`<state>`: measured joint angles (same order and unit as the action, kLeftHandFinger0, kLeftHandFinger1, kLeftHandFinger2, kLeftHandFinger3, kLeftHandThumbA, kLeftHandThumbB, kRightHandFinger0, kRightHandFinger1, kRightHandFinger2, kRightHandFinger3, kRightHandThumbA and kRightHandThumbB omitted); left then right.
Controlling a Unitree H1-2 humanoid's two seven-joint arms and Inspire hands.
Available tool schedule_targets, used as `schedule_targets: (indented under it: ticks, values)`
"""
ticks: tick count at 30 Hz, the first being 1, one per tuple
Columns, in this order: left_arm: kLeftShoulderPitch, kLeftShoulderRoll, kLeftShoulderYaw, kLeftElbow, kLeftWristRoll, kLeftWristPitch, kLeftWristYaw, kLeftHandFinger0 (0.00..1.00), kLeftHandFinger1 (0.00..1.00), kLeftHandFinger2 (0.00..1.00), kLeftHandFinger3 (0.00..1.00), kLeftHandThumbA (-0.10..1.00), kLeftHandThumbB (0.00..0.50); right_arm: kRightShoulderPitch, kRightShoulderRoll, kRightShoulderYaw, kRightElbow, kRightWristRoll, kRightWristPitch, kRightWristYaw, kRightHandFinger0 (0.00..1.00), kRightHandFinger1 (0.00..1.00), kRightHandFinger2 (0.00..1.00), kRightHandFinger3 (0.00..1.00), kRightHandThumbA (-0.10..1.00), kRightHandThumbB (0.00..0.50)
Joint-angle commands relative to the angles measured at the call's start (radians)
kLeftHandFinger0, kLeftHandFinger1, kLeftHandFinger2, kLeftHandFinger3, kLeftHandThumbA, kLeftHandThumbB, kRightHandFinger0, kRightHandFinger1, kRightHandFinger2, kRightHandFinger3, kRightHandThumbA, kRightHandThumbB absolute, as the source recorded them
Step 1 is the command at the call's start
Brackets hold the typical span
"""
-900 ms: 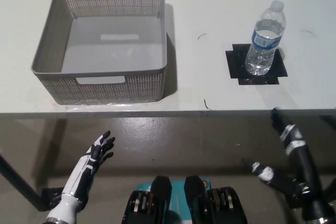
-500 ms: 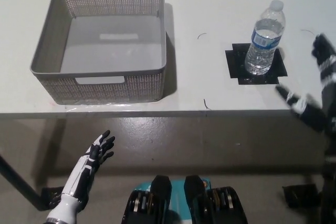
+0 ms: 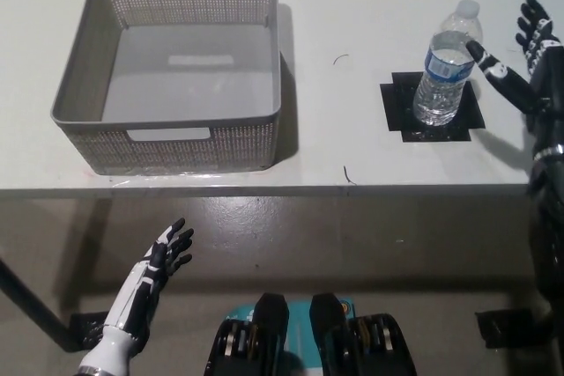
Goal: Use the right hand to pick up a water botttle and place it into a container on the left side
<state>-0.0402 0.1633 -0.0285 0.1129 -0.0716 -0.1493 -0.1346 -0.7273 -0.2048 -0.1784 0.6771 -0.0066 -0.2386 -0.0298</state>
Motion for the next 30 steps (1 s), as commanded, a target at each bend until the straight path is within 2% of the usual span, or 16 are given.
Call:
schedule_targets:
  ticks: [1,6,11,19,23,25,30]
  values:
    - [-0.006,-0.007,0.009,-0.019,-0.019,-0.049,-0.012,1.00,1.00,1.00,1.00,1.00,0.141,-0.141,-0.038,0.008,0.173,0.027,-0.011,0.023,1.00,1.00,1.00,1.00,1.00,0.500]
    - [-0.010,-0.009,0.010,-0.022,-0.019,-0.044,-0.009,1.00,1.00,1.00,1.00,1.00,0.157,-0.192,-0.052,0.058,0.303,-0.020,-0.037,0.009,1.00,1.00,1.00,1.00,1.00,0.500]
    - [-0.014,-0.010,0.014,-0.026,-0.035,-0.032,-0.014,1.00,1.00,1.00,1.00,1.00,0.196,-0.217,-0.045,0.076,0.359,-0.013,-0.052,0.007,1.00,1.00,1.00,1.00,1.00,0.500]
    - [-0.019,-0.004,0.012,-0.008,-0.028,-0.055,-0.015,1.00,1.00,1.00,1.00,1.00,0.190,-0.192,-0.038,0.082,0.336,0.009,-0.091,0.042,1.00,1.00,1.00,1.00,1.00,0.500]
    - [-0.011,-0.009,0.012,-0.012,-0.035,-0.049,-0.015,1.00,1.00,1.00,1.00,1.00,0.190,-0.188,-0.034,0.083,0.325,0.014,-0.083,0.053,1.00,1.00,1.00,1.00,0.94,0.500]
    - [-0.009,-0.009,0.011,-0.009,-0.037,-0.051,-0.017,1.00,1.00,1.00,1.00,1.00,0.189,-0.210,-0.029,0.087,0.361,0.018,-0.099,0.072,1.00,1.00,1.00,1.00,0.90,0.500]
    - [-0.002,-0.009,0.010,-0.014,-0.033,-0.046,-0.015,1.00,1.00,1.00,1.00,1.00,0.194,-0.270,-0.017,0.117,0.486,-0.008,-0.141,0.058,1.00,1.00,1.00,1.00,0.89,0.500]
